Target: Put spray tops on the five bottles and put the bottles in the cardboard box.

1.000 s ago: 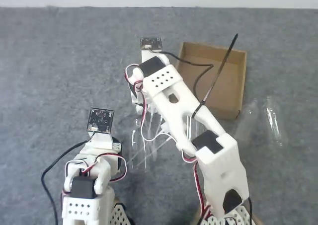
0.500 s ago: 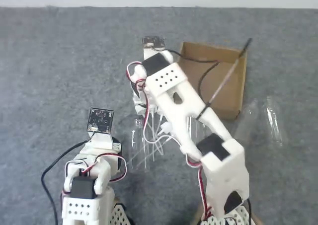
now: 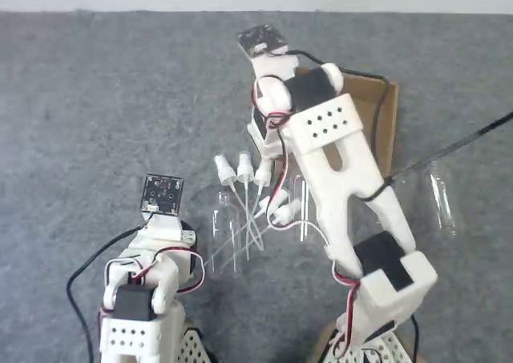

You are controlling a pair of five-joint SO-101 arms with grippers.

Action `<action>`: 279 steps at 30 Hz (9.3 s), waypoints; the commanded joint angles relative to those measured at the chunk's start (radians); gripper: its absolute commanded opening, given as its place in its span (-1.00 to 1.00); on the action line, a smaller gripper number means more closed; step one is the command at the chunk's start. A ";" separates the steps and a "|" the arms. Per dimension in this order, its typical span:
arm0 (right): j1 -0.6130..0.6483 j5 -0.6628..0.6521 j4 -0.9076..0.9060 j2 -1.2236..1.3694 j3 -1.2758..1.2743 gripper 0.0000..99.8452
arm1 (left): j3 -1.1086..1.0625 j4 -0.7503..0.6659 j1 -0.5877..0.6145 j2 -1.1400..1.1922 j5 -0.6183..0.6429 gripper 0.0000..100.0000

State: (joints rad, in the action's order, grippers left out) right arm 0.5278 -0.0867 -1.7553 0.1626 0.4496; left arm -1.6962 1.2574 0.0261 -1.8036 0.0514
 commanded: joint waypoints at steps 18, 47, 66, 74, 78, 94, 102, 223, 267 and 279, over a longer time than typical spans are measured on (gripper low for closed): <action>-0.536 -0.505 -0.013 -0.713 -0.609 -0.96 | 0.012 0.005 0.006 -0.017 0.002 -0.97; -0.957 -0.664 0.463 0.016 -0.479 -0.67 | 0.012 0.005 0.006 -0.017 0.002 -0.97; -1.047 -0.694 0.564 0.226 -0.470 -0.79 | 0.012 0.005 0.005 -0.017 0.000 -0.97; -1.104 -0.740 0.562 0.239 -0.474 -0.65 | 0.012 0.005 0.005 -0.017 0.000 -0.97; -1.118 -0.802 0.562 0.239 -0.525 -0.65 | 0.012 0.005 0.005 -0.017 0.000 -0.97; -1.279 -0.933 0.608 0.137 -0.763 -0.67 | 0.012 0.005 0.006 -0.017 0.002 -0.97; -1.291 -0.830 0.611 -0.148 -0.957 -0.79 | 0.012 0.005 0.006 -0.017 0.002 -0.97; -1.224 -0.635 0.435 0.104 -0.460 -0.85 | 1.224 -0.256 -0.092 1.669 0.290 -0.71; -1.214 -0.637 0.440 0.093 -0.462 -0.85 | 1.254 -0.420 -0.187 1.972 0.400 -0.87; -1.218 -0.637 0.437 0.091 -0.411 -0.86 | 1.603 -0.218 -0.149 1.967 0.397 -0.88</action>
State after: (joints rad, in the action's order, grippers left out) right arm -0.6920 -0.7311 -1.3226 0.2762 -0.0384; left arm -0.2647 0.9337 -0.1427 0.1880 0.4442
